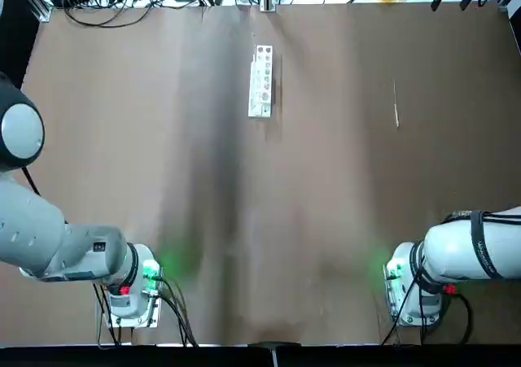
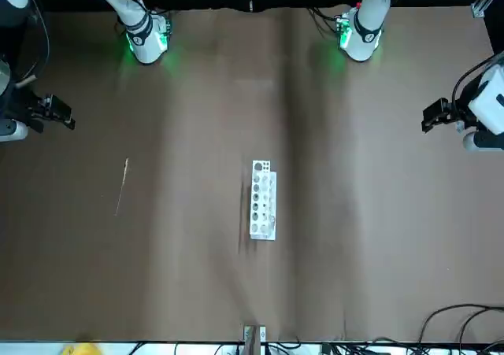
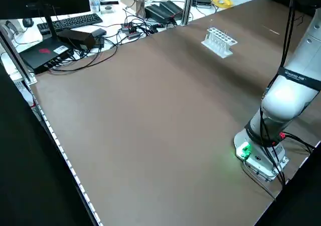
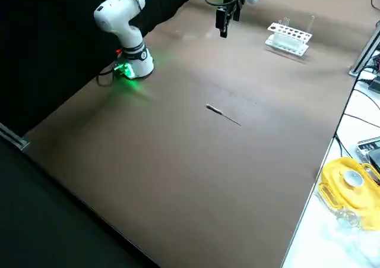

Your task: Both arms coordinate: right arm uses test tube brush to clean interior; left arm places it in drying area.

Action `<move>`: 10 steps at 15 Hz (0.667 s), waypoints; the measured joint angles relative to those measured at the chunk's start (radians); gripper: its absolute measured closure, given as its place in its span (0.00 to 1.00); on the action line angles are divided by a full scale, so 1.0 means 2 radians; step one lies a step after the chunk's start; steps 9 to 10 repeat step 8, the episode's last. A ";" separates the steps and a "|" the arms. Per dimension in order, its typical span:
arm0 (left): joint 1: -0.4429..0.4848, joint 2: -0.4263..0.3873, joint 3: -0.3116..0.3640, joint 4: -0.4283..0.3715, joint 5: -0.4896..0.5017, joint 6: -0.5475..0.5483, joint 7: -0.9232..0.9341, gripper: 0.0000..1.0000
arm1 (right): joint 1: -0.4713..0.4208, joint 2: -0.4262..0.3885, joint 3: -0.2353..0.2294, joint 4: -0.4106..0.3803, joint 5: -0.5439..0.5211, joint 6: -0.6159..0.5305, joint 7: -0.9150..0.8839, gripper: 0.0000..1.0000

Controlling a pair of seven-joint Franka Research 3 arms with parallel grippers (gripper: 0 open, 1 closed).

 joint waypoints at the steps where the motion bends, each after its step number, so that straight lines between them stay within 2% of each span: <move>1: -0.001 -0.001 0.000 0.000 0.000 0.002 -0.005 0.00 | 0.000 -0.001 0.000 0.000 0.000 -0.001 0.000 0.00; 5: -0.023 0.000 -0.003 -0.003 0.000 0.008 -0.046 0.00 | -0.001 -0.002 0.001 0.000 0.000 -0.010 0.000 0.00; 7: -0.036 0.000 -0.017 -0.004 0.001 0.009 -0.062 0.00 | 0.000 -0.003 0.002 0.000 0.000 -0.015 0.000 0.00; 10: -0.038 0.000 -0.020 -0.004 0.001 0.009 -0.064 0.00 | 0.000 -0.003 0.003 0.000 0.000 -0.015 0.000 0.00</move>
